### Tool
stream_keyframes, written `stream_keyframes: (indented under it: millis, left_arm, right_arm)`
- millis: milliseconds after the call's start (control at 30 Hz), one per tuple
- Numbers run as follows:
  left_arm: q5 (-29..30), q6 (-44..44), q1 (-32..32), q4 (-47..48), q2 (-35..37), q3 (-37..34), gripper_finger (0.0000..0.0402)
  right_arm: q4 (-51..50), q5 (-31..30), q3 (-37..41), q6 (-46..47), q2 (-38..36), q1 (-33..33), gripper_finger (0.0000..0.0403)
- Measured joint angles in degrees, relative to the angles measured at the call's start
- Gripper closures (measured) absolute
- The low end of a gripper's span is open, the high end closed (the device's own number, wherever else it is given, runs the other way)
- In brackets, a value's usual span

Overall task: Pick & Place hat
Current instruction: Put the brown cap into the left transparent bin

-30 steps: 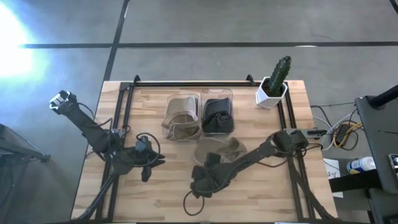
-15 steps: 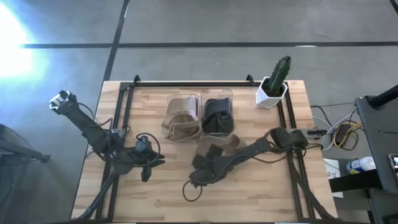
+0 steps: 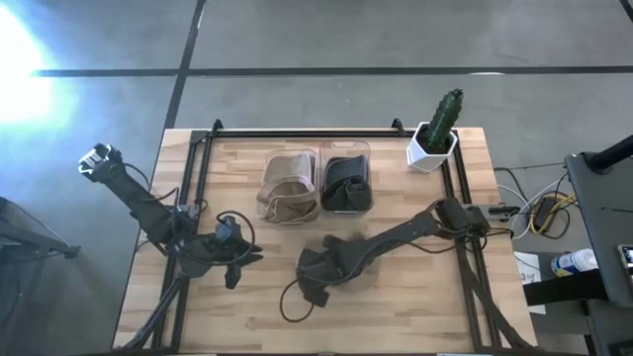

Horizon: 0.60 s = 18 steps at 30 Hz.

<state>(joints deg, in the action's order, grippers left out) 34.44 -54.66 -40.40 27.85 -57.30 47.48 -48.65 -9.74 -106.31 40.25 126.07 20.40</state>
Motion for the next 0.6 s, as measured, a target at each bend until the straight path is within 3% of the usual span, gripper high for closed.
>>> stream_keyframes:
  millis: [267,600]
  left_arm:
    - [-2.63,-0.24,-0.07,-5.37,0.39,0.78,0.0310]
    - [-7.57,11.83,-0.22,-18.40,0.90,1.36,0.0310]
  right_arm:
    - [9.44,7.23,1.54,0.52,-11.24,-0.80,0.0390]
    - [26.69,13.54,8.27,1.72,-23.17,-1.26,0.0390]
